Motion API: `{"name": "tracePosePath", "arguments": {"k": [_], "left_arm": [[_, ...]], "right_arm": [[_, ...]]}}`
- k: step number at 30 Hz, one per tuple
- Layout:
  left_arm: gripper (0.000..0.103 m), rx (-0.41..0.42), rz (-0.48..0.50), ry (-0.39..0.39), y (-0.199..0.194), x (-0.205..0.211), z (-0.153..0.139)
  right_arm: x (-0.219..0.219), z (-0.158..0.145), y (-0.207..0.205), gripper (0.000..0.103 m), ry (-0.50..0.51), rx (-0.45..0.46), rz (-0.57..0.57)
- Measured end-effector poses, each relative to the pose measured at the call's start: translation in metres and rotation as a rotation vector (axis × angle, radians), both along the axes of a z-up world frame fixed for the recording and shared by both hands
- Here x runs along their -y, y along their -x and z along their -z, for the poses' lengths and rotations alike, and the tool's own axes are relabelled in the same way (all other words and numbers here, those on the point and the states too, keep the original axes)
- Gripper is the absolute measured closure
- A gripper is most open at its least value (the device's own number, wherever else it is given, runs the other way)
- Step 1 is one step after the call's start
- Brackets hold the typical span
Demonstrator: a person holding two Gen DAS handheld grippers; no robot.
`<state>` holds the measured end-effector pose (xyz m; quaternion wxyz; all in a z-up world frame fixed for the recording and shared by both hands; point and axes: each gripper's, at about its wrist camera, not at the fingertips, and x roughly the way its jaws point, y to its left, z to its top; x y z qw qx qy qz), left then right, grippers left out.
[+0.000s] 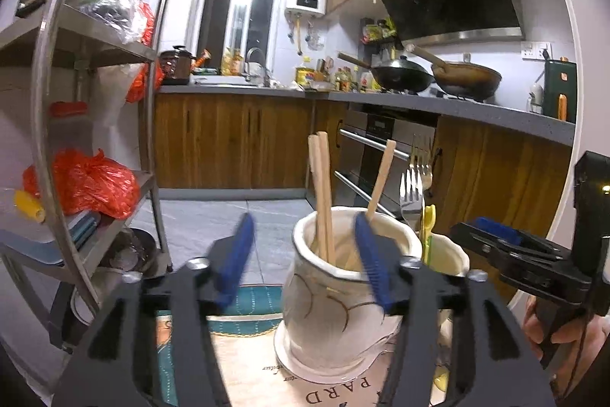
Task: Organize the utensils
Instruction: 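Move both tools back down toward the remaining utensils on the cloth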
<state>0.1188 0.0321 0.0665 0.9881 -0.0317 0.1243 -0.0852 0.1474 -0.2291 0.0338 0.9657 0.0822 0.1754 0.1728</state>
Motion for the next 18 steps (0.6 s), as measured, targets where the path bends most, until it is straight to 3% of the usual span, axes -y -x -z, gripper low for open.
{"name": "tracePosePath", "arguments": {"k": [2,6,18], "left_arm": [[0.028,0.01,-0.015,0.005,0.005,-0.004,0.0],[0.005,0.022,-0.044,0.038,0.016,-0.012,0.0],[0.006,-0.073,-0.04,-0.002,0.048,-0.005,0.027]], "right_arm": [[0.003,-0.003,0.008,0.01,-0.004,0.019,-0.001],[0.012,-0.003,0.016,0.006,-0.008,0.008,0.015],[0.036,0.013,0.059,0.005,0.036,-0.042,0.048]]}}
